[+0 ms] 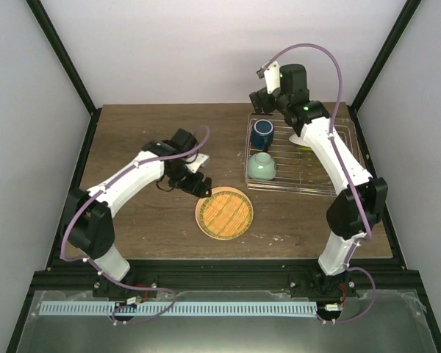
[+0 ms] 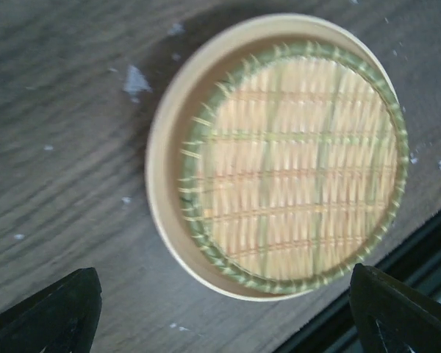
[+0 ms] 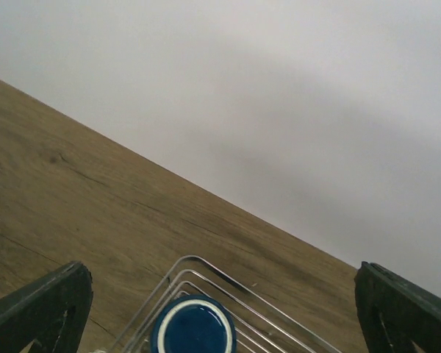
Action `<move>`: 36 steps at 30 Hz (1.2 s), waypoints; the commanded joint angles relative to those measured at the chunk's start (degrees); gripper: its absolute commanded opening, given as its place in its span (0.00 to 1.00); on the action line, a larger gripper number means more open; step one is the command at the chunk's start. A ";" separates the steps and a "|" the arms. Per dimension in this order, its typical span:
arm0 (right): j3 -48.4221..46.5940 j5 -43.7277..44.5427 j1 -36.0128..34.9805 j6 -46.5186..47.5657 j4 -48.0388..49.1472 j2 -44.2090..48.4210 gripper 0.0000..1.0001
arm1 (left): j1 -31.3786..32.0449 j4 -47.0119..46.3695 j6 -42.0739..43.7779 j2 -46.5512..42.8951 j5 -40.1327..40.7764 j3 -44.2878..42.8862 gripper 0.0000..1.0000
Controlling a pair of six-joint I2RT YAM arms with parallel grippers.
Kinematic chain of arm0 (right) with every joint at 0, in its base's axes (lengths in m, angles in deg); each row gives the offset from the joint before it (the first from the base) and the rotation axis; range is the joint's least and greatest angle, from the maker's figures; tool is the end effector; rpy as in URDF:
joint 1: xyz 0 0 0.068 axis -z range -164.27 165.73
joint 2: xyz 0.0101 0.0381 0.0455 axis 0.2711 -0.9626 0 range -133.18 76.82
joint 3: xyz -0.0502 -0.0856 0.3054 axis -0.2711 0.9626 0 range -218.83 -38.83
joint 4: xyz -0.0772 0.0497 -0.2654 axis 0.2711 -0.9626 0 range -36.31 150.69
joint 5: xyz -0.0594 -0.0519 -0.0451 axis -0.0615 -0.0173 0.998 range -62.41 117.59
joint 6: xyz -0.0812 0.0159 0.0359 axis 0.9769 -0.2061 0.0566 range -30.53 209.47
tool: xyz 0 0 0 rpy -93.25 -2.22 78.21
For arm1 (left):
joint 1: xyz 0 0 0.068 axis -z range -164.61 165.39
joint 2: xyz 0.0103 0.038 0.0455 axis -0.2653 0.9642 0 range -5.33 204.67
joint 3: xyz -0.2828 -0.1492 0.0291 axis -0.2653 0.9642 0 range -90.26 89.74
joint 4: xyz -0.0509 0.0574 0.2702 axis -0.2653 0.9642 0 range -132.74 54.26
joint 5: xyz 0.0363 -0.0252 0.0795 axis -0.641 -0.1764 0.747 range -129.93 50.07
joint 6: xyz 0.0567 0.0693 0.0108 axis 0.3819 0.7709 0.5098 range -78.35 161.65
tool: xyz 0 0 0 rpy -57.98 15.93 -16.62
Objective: Load the mixed dishes into the dish rack
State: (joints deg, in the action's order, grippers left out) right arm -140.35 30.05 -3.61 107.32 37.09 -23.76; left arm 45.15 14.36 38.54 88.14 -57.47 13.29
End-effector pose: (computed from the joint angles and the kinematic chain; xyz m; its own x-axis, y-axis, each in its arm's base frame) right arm 0.4585 0.1573 0.4266 -0.2561 -0.4143 -0.8733 -0.3909 0.8707 -0.2985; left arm 0.2934 -0.1957 0.2611 -0.8633 0.4341 -0.2574 0.4988 0.8116 -0.3043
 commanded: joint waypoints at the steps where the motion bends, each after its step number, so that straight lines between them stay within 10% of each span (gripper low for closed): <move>1: -7.98 -2.29 -0.29 -8.93 -8.16 -2.19 0.99 | 3.25 5.59 2.91 3.09 -0.74 -2.34 0.93; 36: 0.53 4.01 -0.27 -9.08 -8.89 0.05 1.00 | 6.92 -7.92 3.46 17.18 -2.50 -0.11 0.89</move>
State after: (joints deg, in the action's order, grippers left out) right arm -139.38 32.28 -3.61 97.53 27.72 -24.46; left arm 51.75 9.64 41.64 103.01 -59.33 12.07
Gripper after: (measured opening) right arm 0.997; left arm 0.891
